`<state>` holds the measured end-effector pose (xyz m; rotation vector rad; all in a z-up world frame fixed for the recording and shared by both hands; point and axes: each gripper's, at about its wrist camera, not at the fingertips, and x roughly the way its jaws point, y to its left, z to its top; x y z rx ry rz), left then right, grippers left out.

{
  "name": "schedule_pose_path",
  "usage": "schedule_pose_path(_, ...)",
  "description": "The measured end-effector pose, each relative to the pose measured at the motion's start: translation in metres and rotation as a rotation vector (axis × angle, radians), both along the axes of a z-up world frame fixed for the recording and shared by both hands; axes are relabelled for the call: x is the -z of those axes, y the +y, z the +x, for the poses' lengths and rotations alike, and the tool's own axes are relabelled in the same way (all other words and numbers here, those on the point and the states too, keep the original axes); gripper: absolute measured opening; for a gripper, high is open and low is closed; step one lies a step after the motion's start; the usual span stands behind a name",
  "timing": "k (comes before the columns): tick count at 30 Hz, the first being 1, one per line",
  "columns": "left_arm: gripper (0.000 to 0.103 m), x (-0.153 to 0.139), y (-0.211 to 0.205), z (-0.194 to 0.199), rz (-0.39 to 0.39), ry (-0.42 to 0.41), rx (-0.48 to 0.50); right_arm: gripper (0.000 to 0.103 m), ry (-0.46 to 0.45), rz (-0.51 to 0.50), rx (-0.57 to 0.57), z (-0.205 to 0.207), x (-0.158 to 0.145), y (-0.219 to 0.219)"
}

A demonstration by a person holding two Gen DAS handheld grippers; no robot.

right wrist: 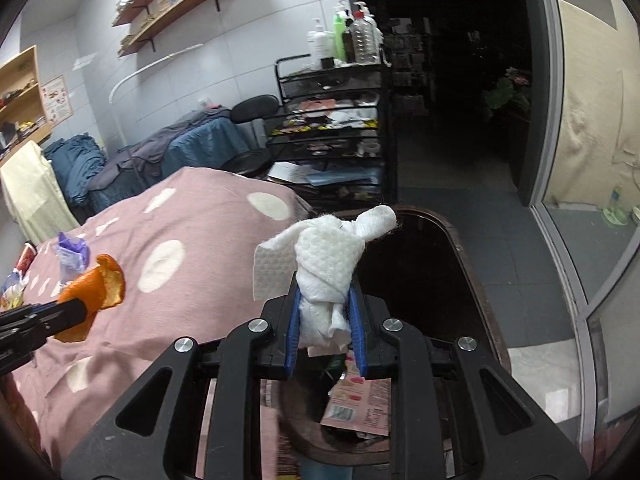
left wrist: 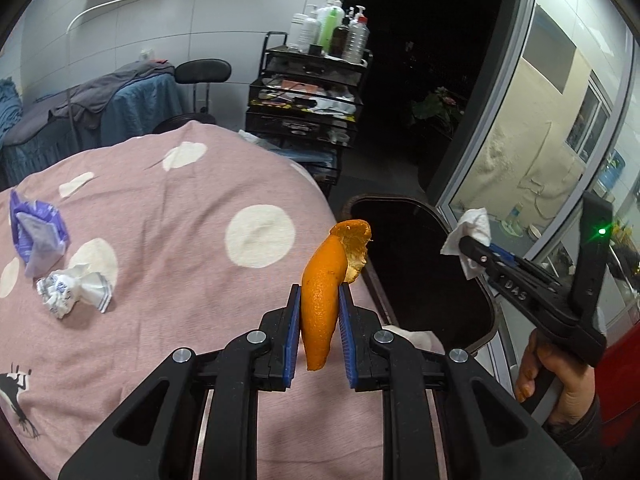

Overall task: Collect trash
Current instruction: 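Carry the tissue and orange peel to the bin with both tools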

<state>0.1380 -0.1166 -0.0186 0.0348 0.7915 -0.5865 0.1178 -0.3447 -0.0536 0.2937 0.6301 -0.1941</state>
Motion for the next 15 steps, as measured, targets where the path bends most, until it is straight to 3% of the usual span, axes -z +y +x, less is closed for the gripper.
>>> schedule_pose_path(13,0.018,0.011,-0.037,0.0,0.031,0.034,0.062,0.023,0.138,0.039,0.077,0.02,0.052,-0.032)
schedule_pose_path(15,0.018,0.014,-0.043,0.0,0.04,0.038,0.067,0.029,0.166,0.053,0.082,0.022,0.061,-0.035)
